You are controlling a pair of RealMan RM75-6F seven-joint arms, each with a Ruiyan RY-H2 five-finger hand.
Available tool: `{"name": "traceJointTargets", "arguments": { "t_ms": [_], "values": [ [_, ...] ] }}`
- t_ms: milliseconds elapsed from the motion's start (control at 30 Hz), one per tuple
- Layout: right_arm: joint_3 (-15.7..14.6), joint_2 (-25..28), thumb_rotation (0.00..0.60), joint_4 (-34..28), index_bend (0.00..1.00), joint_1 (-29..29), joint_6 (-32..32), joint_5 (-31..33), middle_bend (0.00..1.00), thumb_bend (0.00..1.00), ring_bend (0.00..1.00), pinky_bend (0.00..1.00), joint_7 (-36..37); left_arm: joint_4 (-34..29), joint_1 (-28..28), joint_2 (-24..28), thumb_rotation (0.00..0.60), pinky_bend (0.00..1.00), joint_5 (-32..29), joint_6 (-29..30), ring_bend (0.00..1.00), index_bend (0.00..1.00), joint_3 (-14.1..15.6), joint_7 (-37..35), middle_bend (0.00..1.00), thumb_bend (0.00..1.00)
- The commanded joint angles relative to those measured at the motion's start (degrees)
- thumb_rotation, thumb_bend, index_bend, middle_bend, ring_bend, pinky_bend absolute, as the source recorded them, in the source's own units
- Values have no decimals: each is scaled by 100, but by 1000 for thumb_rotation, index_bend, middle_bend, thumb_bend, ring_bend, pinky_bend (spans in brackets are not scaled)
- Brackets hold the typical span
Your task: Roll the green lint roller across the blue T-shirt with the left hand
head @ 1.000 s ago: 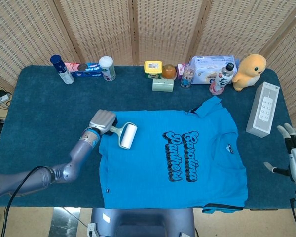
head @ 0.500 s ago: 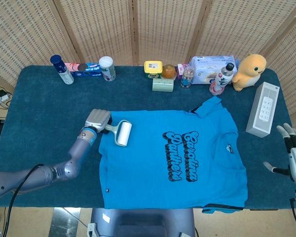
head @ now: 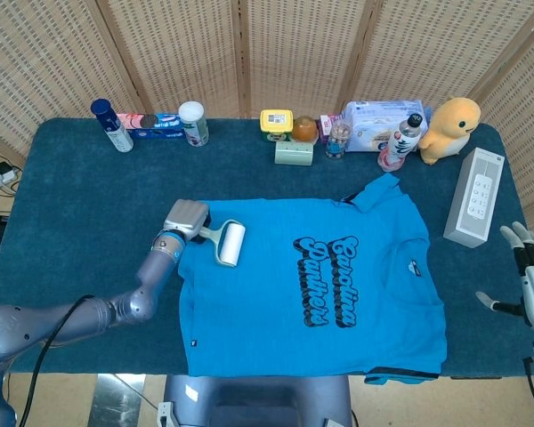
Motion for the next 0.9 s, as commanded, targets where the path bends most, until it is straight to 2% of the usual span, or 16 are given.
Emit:
{"name": "traceJointTargets", "arguments": {
  "t_ms": [33, 900],
  "values": [
    [7, 14, 600, 7, 72, -3, -3, 6, 0, 0, 0, 0, 39, 28, -66, -72, 600, 980, -78, 28, 840, 1000, -21, 53, 928, 897],
    [33, 94, 600, 4, 72, -43, 63, -4, 0, 0, 0, 0, 226, 610, -886, -1095, 600, 980, -655, 36, 840, 1000, -401, 607, 928, 896]
  ]
}}
